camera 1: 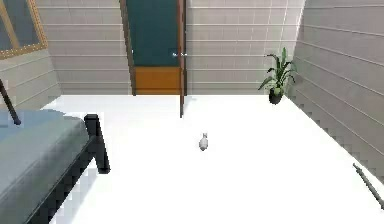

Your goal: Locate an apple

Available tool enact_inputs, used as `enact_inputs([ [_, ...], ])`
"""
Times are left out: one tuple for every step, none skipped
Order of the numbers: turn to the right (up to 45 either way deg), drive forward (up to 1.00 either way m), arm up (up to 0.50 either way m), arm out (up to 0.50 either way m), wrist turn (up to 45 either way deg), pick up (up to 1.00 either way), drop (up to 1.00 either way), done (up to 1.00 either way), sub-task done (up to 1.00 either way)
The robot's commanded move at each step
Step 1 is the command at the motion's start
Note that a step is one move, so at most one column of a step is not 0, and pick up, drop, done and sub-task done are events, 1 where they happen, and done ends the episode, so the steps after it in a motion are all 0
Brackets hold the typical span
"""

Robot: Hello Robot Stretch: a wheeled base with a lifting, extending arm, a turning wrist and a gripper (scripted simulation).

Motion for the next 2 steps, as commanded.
enact_inputs([
  [-12.0,0.0,0.0,0.0,0.0,0.0,0.0,0.0,0.0],
  [0.0,1.0,0.0,0.0,0.0,0.0,0.0,0.0,0.0],
])
